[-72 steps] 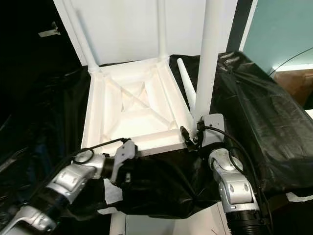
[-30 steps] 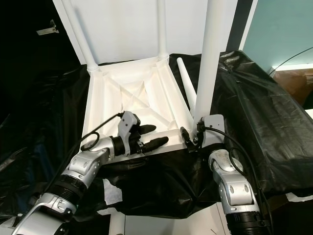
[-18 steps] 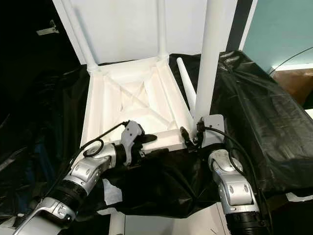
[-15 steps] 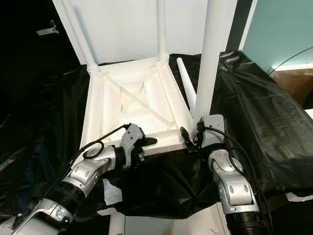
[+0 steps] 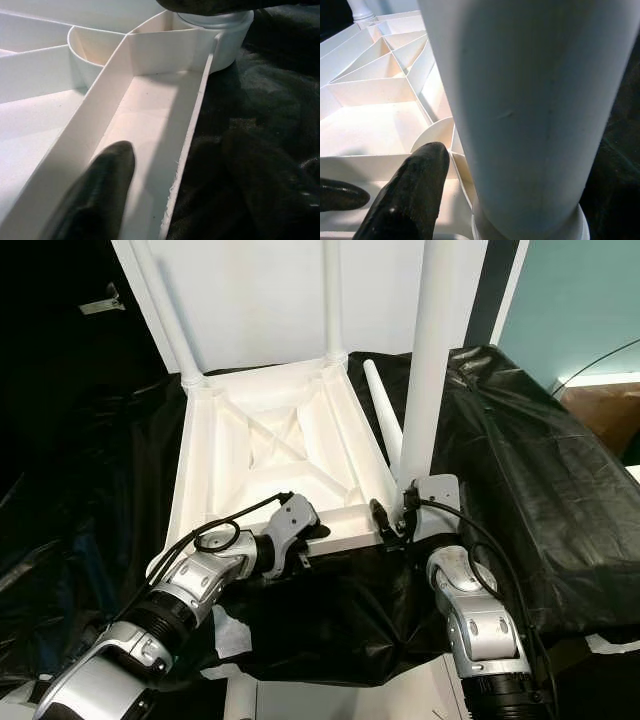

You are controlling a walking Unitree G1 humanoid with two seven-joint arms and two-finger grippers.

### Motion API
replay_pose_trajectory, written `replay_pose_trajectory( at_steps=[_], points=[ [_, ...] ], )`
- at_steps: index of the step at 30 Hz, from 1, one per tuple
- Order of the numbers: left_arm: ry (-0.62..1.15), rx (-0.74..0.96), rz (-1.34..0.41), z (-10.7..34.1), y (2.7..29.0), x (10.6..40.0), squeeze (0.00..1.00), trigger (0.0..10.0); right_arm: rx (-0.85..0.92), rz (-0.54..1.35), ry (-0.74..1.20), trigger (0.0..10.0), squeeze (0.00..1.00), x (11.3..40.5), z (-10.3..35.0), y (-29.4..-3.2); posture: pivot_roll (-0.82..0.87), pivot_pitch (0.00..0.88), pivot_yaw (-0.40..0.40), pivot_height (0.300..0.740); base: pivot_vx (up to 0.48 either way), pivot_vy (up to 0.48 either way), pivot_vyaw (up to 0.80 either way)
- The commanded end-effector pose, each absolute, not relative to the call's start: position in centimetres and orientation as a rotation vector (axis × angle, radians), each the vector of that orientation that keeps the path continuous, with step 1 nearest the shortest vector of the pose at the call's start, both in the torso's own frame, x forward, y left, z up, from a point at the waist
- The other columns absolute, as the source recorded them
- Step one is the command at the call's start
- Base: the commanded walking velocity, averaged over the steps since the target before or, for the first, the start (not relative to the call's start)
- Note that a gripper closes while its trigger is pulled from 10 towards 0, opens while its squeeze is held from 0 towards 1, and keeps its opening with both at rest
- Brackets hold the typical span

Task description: Building children table

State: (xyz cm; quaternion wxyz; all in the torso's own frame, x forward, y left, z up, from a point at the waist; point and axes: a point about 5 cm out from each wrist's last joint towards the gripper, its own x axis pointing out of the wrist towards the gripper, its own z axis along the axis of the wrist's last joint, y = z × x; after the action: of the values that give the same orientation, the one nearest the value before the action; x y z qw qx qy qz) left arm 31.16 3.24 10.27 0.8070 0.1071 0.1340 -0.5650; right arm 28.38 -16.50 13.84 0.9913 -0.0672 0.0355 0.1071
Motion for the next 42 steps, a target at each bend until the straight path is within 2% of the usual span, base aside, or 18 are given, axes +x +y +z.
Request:
replay_pose_trajectory(
  at_steps=[1,2,5,6,7,8,9,19,20,21,22,23,29,30,31,32,34,42],
  points=[
    [0.342,0.232,-1.184,9.3,3.5,31.0,0.00,7.0,-0.118,0.243,0.083,10.0,0.00,28.3,13.6,-15.8,-0.16,0.000,0.057,0.740,0.000,0.000,0.00],
    [0.345,0.236,-1.192,9.2,3.4,30.9,0.00,0.0,-0.117,0.242,0.083,10.0,0.00,28.3,13.6,-15.8,-0.16,0.000,0.057,0.740,0.000,0.000,0.00],
    [0.322,0.232,-1.248,9.2,3.2,30.3,0.00,0.0,-0.117,0.244,0.084,10.0,0.00,28.3,13.7,-15.9,-0.16,0.000,0.058,0.740,0.000,0.000,0.00],
    [0.311,0.214,-1.278,9.4,3.0,30.1,0.00,0.7,-0.119,0.246,0.086,10.0,0.00,28.4,13.7,-15.9,-0.16,0.000,0.058,0.740,0.000,0.000,0.00],
    [0.296,0.199,-1.304,9.6,2.9,29.9,0.00,8.9,-0.124,0.252,0.091,10.0,0.00,28.4,13.6,-16.0,-0.16,0.000,0.058,0.740,0.000,0.000,0.00],
    [0.296,0.199,-1.304,9.6,2.9,29.9,0.00,8.9,-0.124,0.252,0.091,10.0,0.00,28.4,13.6,-16.0,-0.16,0.000,0.058,0.740,0.000,0.000,0.00],
    [0.289,0.195,-1.325,9.7,2.9,29.8,0.00,10.0,-0.140,0.264,0.099,10.0,0.00,28.4,13.6,-16.2,-0.16,0.000,0.059,0.740,0.000,0.000,0.00],
    [0.302,0.220,-1.438,9.5,3.4,28.9,0.00,10.0,-0.298,0.326,0.122,10.0,0.00,29.0,14.3,-18.9,-0.16,0.000,0.053,0.740,0.000,0.000,0.00],
    [0.308,0.224,-1.451,9.4,3.6,28.8,0.00,8.9,-0.306,0.325,0.117,10.0,0.00,29.2,14.6,-19.4,-0.15,0.000,0.052,0.740,0.000,0.000,0.00],
    [0.315,0.224,-1.458,9.3,3.8,28.7,0.00,5.9,-0.318,0.328,0.112,10.0,0.00,29.4,14.8,-19.8,-0.15,0.000,0.050,0.740,0.000,0.000,0.00],
    [0.319,0.224,-1.463,9.2,3.9,28.6,0.00,4.5,-0.327,0.334,0.108,10.0,0.00,29.5,15.0,-19.9,-0.15,0.000,0.049,0.740,0.000,0.000,0.00],
    [0.319,0.223,-1.470,9.2,4.0,28.4,0.00,0.3,-0.336,0.343,0.106,10.0,0.00,29.6,15.1,-20.0,-0.15,0.000,0.048,0.740,0.000,0.000,0.00],
    [0.311,0.215,-1.488,9.2,4.0,28.1,0.00,0.0,-0.350,0.356,0.105,10.0,0.00,29.8,15.3,-20.0,-0.14,0.000,0.046,0.740,0.000,0.000,0.00],
    [0.306,0.214,-1.491,9.2,4.0,28.0,0.00,1.1,-0.354,0.361,0.104,10.0,0.00,29.9,15.4,-20.0,-0.14,0.000,0.047,0.740,0.000,0.000,0.00],
    [0.304,0.214,-1.478,9.2,3.9,28.1,0.00,10.0,-0.363,0.378,0.102,10.0,0.00,29.9,15.4,-19.9,-0.14,0.000,0.047,0.740,0.000,0.000,0.00],
    [0.304,0.214,-1.478,9.2,3.9,28.1,0.00,10.0,-0.363,0.378,0.102,10.0,0.00,29.9,15.4,-19.9,-0.14,0.000,0.047,0.740,0.000,0.000,0.00],
    [0.300,0.232,-1.426,9.1,4.0,28.6,0.00,10.0,-0.385,0.421,0.092,0.0,0.00,29.8,15.4,-19.6,-0.14,0.000,0.046,0.740,0.000,0.000,0.00],
    [0.295,0.251,-1.361,9.1,4.1,29.3,0.00,10.0,-0.396,0.511,0.101,0.0,0.00,29.1,14.8,-18.8,-0.13,0.000,0.043,0.740,0.000,0.000,0.00]
  ],
)
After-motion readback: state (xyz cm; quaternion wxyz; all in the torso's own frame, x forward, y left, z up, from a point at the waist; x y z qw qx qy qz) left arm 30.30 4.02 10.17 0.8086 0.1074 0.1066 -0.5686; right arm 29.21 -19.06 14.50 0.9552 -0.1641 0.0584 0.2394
